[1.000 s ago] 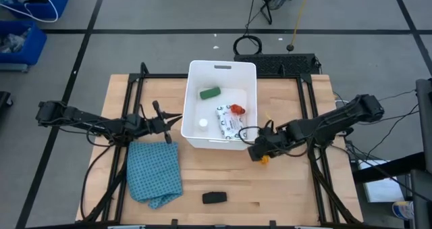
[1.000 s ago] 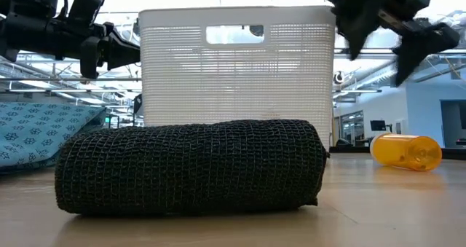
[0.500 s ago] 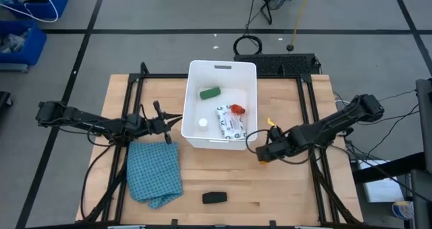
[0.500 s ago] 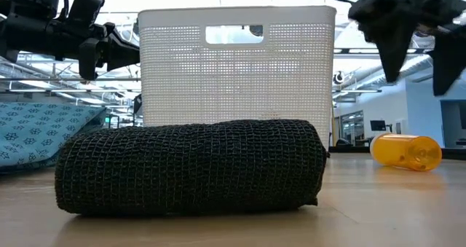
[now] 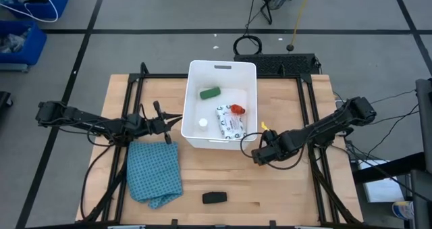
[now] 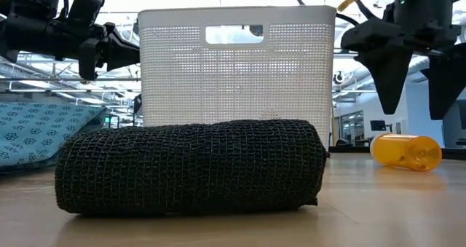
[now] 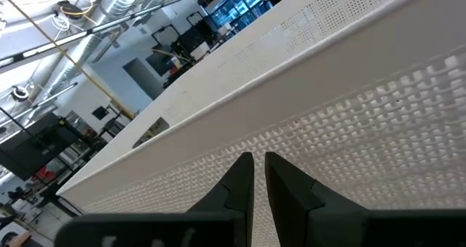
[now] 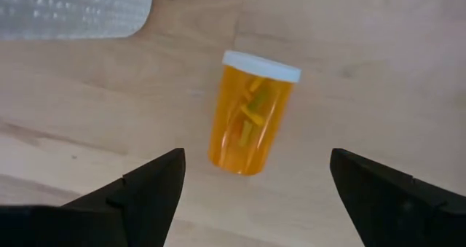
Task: Pick & place medical supplies in basket/bin
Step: Put the orange pill bottle into the white bin
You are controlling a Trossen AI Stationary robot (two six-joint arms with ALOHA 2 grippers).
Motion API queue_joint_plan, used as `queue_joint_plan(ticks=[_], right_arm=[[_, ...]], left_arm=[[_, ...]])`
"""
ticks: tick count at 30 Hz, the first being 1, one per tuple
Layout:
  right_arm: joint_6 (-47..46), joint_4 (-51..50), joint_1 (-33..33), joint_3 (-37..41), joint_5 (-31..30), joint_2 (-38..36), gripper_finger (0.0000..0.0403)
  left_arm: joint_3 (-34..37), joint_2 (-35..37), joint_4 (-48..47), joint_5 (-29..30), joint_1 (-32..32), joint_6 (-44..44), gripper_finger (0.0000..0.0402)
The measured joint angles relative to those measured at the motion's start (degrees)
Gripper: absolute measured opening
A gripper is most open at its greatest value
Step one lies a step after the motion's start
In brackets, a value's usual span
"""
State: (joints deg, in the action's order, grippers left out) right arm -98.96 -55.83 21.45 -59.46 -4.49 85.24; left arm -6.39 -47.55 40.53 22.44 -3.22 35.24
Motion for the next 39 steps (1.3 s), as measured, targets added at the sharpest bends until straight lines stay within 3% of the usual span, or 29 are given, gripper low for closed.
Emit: queue_joint_plan(ticks=[6,11,27,39], right_arm=[[1.1,0.7,0.0,0.0,-0.3,0.0,0.0334],[1.9,0.4,1.5,0.0,-5.7,-0.1,0.0334],[1.1,-0.8,7.1,0.0,-10.5,-0.3,0.0334],[-4.5,0.5,9.8,0.0,-12.3,3.8,0.0309]], left_arm=[[0.0,0.0,0.0,0.0,0.0,-0.1,0.0042],[0.0,0.0,-0.1,0.0,0.0,-0.5,0.0042],[0.0,0.0,-0.1,0.0,0.0,-1.3,0.0042],[0.0,0.0,-0.2,0.0,0.0,-1.4,0.0042]])
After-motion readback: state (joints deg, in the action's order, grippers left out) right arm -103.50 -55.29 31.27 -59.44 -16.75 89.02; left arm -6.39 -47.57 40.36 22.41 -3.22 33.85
